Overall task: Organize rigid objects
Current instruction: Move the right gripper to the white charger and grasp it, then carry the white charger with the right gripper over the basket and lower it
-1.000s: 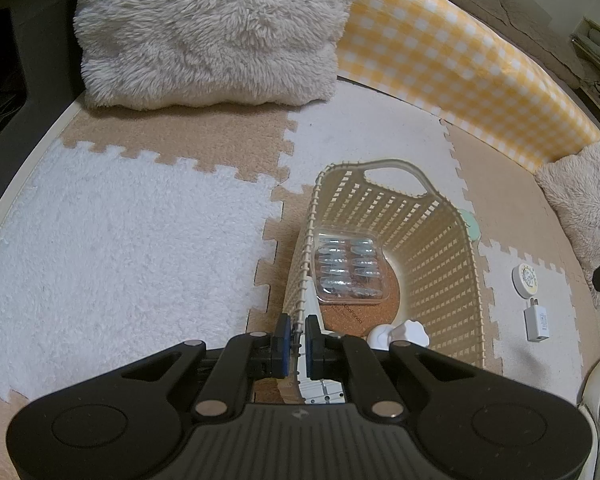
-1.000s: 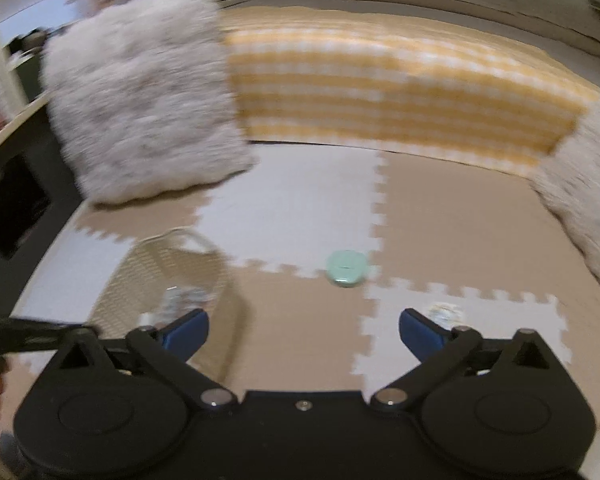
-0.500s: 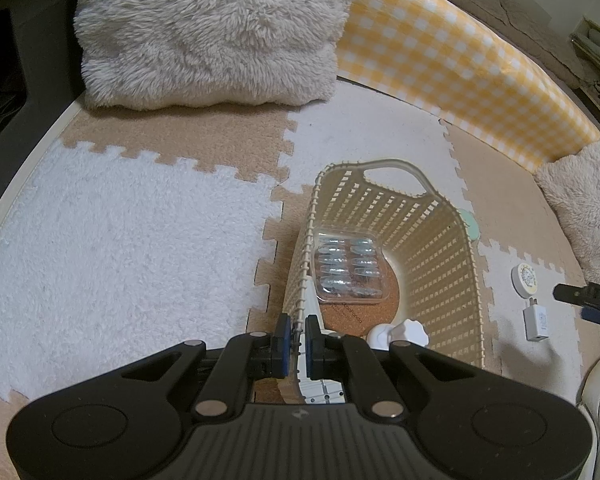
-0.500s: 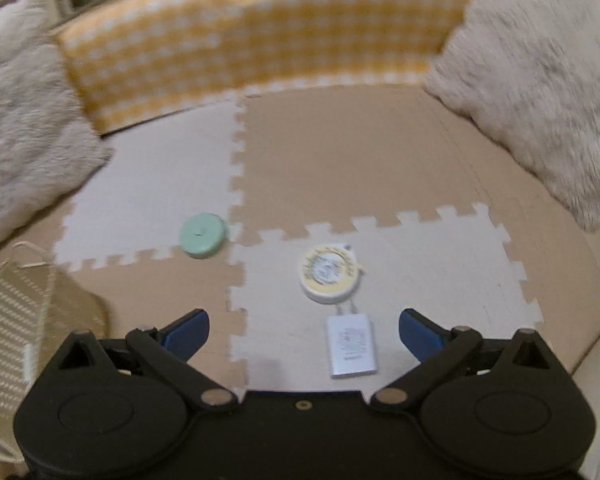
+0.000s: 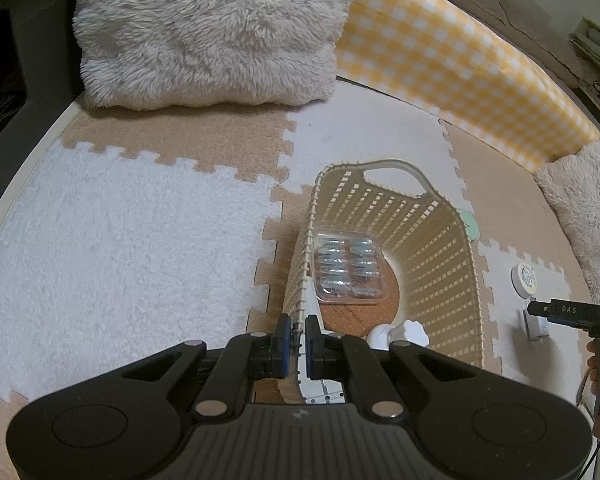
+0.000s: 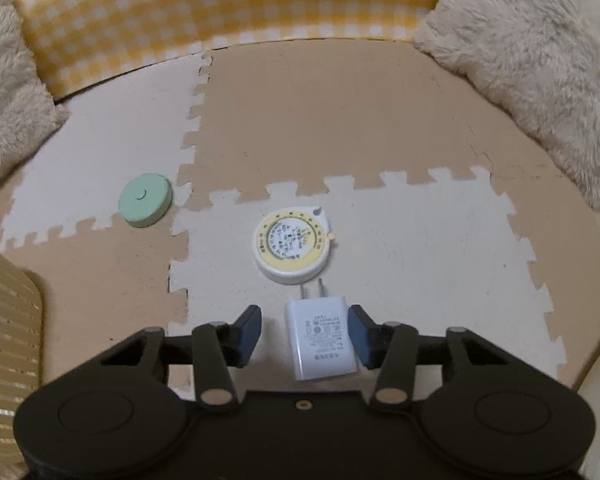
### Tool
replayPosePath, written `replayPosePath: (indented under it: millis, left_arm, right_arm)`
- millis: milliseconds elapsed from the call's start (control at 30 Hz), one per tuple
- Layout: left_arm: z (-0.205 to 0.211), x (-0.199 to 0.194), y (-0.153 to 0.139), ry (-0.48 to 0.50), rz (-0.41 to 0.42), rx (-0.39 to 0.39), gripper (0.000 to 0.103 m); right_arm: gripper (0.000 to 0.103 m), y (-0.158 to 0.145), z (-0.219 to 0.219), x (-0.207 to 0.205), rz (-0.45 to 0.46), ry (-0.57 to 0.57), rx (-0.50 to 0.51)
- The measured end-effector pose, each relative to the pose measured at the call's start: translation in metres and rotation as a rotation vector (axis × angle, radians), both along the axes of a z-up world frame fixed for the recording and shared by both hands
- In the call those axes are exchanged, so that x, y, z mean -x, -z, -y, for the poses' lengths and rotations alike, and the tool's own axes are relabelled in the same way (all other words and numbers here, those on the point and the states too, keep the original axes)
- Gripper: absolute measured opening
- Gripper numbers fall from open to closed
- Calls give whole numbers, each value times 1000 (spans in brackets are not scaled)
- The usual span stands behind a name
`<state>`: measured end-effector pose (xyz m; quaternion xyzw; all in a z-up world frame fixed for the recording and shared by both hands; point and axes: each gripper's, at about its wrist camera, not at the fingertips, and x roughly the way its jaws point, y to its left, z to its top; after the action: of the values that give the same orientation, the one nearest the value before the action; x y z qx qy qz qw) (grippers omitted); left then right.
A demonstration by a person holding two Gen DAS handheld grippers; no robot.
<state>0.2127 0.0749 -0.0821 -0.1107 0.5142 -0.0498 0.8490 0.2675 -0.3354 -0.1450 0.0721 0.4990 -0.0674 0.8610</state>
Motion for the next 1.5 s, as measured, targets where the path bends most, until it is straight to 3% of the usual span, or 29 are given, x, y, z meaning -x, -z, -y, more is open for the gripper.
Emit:
replayPosePath:
  millis: [233, 300, 667, 967, 1500]
  left_arm:
    - [0, 0, 0, 0, 0, 0, 6]
    - [0, 0, 0, 1, 0, -1, 6]
    - [0, 0, 0, 1, 0, -1, 6]
    - [0, 0, 0, 0, 0, -1, 6]
    - [0, 0, 1, 0, 0, 0, 6]
  right_arm:
    - [46, 12, 2, -2, -42, 2, 19]
    - [39, 13, 2, -2, -44, 4, 18]
    - [38, 11, -2, -2, -43, 4, 9]
    - [38, -17, -15, 2, 58, -8, -74]
    - [38, -78, -72, 28, 243, -166, -240]
